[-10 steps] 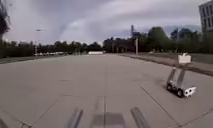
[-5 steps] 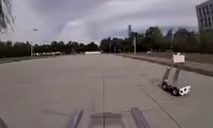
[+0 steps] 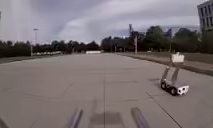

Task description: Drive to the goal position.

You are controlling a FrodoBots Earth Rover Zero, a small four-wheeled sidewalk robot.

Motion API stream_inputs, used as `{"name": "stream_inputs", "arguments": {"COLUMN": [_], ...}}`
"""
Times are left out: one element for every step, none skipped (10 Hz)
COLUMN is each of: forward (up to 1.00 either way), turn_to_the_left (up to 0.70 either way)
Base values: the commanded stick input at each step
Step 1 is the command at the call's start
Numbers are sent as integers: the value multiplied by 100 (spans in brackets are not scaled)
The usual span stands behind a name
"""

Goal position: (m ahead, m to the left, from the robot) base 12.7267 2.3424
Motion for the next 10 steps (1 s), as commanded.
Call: {"name": "stream_inputs", "arguments": {"forward": [100, 100, 100, 100, 100, 100, 100, 100, 100, 100], "turn_to_the_left": [-14, -27, -27, -27, -27, -27, -27, -15, 0, -12]}}
